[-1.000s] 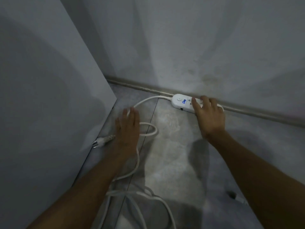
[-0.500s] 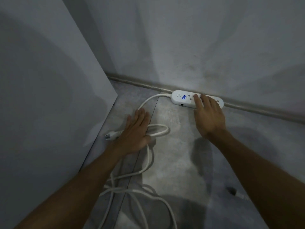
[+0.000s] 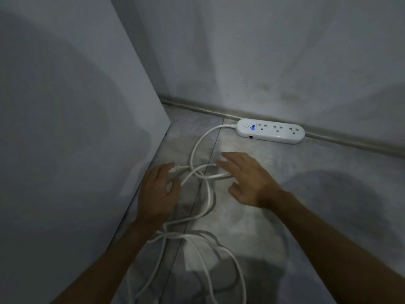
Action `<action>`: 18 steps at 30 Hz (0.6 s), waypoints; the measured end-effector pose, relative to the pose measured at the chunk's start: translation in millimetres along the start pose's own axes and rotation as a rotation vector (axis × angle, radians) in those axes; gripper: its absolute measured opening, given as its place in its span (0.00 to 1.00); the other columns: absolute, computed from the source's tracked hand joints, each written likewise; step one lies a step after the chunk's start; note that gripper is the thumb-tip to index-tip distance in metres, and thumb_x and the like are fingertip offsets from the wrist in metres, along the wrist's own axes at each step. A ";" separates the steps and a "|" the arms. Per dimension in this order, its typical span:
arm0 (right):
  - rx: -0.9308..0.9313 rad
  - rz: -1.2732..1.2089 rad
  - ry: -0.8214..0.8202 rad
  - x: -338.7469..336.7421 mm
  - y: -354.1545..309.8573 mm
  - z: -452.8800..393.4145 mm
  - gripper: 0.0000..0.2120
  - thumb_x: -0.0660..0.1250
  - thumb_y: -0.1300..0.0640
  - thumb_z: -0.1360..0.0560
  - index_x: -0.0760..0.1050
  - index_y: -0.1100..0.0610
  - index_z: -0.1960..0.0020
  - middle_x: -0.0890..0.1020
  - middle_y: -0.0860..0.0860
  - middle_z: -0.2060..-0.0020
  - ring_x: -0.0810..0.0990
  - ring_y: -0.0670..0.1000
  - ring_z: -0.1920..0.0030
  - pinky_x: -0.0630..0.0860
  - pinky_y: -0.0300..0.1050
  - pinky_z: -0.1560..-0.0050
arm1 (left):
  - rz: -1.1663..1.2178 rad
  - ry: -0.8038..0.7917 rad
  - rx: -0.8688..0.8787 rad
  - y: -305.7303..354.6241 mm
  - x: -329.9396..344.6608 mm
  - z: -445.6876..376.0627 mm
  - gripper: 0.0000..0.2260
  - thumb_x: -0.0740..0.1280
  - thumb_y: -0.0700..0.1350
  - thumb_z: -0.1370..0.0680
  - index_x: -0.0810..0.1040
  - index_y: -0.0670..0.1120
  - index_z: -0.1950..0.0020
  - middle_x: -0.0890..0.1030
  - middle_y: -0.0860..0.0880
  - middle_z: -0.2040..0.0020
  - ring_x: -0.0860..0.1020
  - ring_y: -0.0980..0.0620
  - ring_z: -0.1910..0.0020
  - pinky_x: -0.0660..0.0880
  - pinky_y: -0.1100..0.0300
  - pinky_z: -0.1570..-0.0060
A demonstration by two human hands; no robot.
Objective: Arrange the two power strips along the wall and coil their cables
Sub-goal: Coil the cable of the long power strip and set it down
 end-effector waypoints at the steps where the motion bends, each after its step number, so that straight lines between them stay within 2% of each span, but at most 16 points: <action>1: -0.012 0.011 -0.012 3.7 -4.5 -1.2 0.29 0.67 0.53 0.31 0.69 0.55 0.31 0.71 0.55 0.31 0.67 0.55 0.32 0.65 0.49 0.33 | -0.045 -0.009 0.045 1.7 0.8 0.0 0.18 0.62 0.49 0.25 0.79 0.41 0.42 0.81 0.43 0.47 0.77 0.44 0.47 0.71 0.54 0.43; 3: -0.027 0.043 -0.007 7.8 -12.1 -4.9 0.21 0.68 0.53 0.28 0.74 0.57 0.36 0.76 0.56 0.38 0.73 0.57 0.37 0.73 0.52 0.40 | -0.146 -0.070 0.116 0.8 8.1 -0.4 0.16 0.63 0.52 0.24 0.81 0.42 0.46 0.82 0.44 0.52 0.79 0.42 0.52 0.75 0.50 0.48; 5: -0.049 0.011 0.024 11.1 -15.6 -6.8 0.13 0.70 0.59 0.27 0.76 0.56 0.42 0.81 0.56 0.49 0.78 0.56 0.48 0.79 0.51 0.53 | -0.172 -0.159 0.125 -0.9 15.8 -1.6 0.15 0.61 0.53 0.23 0.82 0.44 0.51 0.83 0.44 0.56 0.81 0.42 0.56 0.78 0.52 0.55; 7: -0.035 -0.085 -0.020 13.6 -14.6 -5.4 0.18 0.68 0.66 0.27 0.71 0.50 0.42 0.81 0.54 0.54 0.78 0.54 0.54 0.76 0.47 0.60 | -0.136 -0.185 0.064 -1.3 18.6 -1.6 0.16 0.58 0.51 0.23 0.82 0.44 0.52 0.84 0.44 0.57 0.82 0.42 0.60 0.78 0.55 0.63; 9: -0.059 -0.105 -0.004 13.9 -10.1 -0.5 0.25 0.68 0.69 0.29 0.66 0.46 0.42 0.80 0.52 0.56 0.78 0.52 0.58 0.73 0.43 0.62 | -0.106 -0.161 0.067 -2.3 20.1 -2.2 0.16 0.58 0.50 0.23 0.83 0.42 0.53 0.84 0.43 0.58 0.83 0.42 0.63 0.79 0.54 0.66; 10: -0.086 -0.095 0.035 11.6 -9.0 2.0 0.24 0.69 0.69 0.29 0.66 0.47 0.42 0.80 0.52 0.58 0.77 0.51 0.60 0.73 0.43 0.63 | -0.093 -0.152 0.077 -3.9 21.4 -3.1 0.16 0.58 0.50 0.23 0.83 0.42 0.54 0.83 0.43 0.59 0.82 0.42 0.64 0.80 0.53 0.66; 12: -0.135 -0.082 0.117 5.1 -9.3 6.1 0.17 0.66 0.66 0.27 0.69 0.50 0.44 0.78 0.52 0.61 0.76 0.50 0.65 0.74 0.43 0.66 | -0.068 -0.134 0.079 -3.7 23.5 -4.5 0.16 0.59 0.49 0.24 0.83 0.42 0.55 0.83 0.43 0.61 0.81 0.43 0.64 0.79 0.54 0.66; 15: -0.155 -0.096 0.162 -1.9 -8.9 11.1 0.05 0.60 0.58 0.23 0.72 0.53 0.48 0.76 0.52 0.65 0.74 0.50 0.69 0.72 0.42 0.70 | 0.042 -0.078 0.028 -0.7 23.6 -6.6 0.16 0.60 0.51 0.23 0.82 0.43 0.60 0.81 0.44 0.64 0.77 0.49 0.64 0.74 0.55 0.60; 17: -0.108 -0.050 0.127 -4.3 -5.2 12.5 0.05 0.58 0.53 0.23 0.71 0.51 0.50 0.75 0.50 0.67 0.73 0.50 0.70 0.72 0.44 0.73 | 0.078 -0.059 -0.073 -5.9 20.6 -13.5 0.20 0.57 0.52 0.21 0.81 0.42 0.62 0.81 0.43 0.64 0.78 0.45 0.62 0.74 0.51 0.56; 18: -0.077 -0.007 0.106 -4.5 -3.4 12.3 0.06 0.57 0.51 0.23 0.71 0.51 0.51 0.74 0.50 0.67 0.74 0.51 0.70 0.71 0.44 0.74 | 0.043 -0.038 -0.098 -11.3 18.4 -18.5 0.21 0.55 0.52 0.21 0.81 0.41 0.59 0.81 0.43 0.60 0.79 0.42 0.59 0.74 0.50 0.52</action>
Point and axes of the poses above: each hand's wrist, its own z-axis away from the middle knuckle, its own x-axis out of the palm, y = z × x, the point moved 2 cm from there along -z, towards the middle knuckle
